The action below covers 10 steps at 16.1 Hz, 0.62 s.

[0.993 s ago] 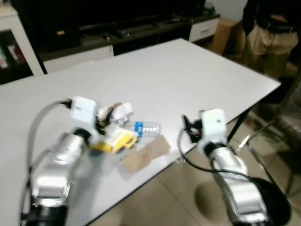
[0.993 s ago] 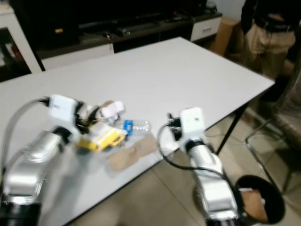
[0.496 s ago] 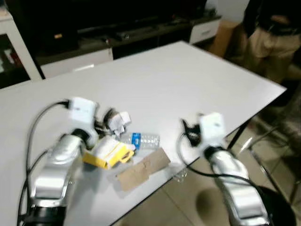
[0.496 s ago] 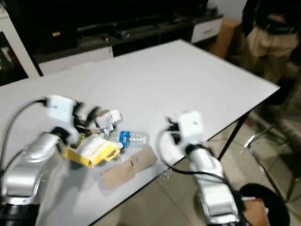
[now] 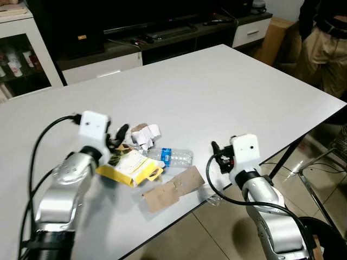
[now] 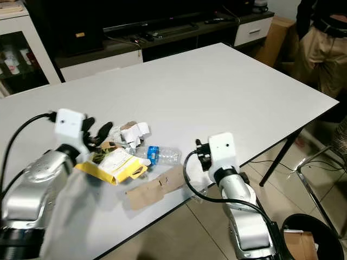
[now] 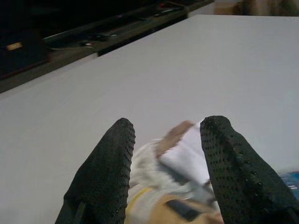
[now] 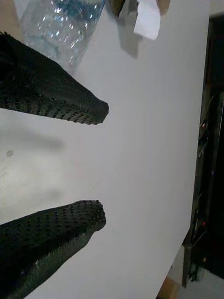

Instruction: Picking trash to rubbish bin

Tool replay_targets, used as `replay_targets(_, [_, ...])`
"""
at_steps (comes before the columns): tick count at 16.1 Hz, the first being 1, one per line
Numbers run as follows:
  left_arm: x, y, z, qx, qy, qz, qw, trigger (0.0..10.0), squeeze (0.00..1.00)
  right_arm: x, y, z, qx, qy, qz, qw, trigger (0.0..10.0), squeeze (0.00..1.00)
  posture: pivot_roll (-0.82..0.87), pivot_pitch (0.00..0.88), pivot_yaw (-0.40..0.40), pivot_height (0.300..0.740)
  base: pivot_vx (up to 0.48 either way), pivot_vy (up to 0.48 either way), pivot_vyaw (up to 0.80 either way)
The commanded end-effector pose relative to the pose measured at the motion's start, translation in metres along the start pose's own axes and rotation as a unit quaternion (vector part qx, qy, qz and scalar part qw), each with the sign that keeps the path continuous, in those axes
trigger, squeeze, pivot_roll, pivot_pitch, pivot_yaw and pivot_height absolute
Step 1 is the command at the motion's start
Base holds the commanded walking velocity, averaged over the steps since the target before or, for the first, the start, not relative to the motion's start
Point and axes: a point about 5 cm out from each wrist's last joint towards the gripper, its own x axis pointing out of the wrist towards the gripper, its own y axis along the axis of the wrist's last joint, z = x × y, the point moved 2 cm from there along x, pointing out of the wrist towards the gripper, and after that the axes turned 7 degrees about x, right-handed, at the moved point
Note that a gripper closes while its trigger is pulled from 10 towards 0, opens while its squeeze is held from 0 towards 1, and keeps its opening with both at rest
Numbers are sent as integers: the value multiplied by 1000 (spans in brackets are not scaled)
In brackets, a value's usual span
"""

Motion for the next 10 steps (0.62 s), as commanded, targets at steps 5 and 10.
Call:
replay_targets(5, [5,2,10,4,-18,7,1000,10000,0,-4,-4,3,25,-10,-11,1000,10000,0,-65,0,7,740,0,209,-178])
replay_targets(10, [5,2,11,4,-20,7,1000,10000,0,-3,-1,4,12,-12,-8,1000,10000,0,-68,0,9,740,0,265,-271])
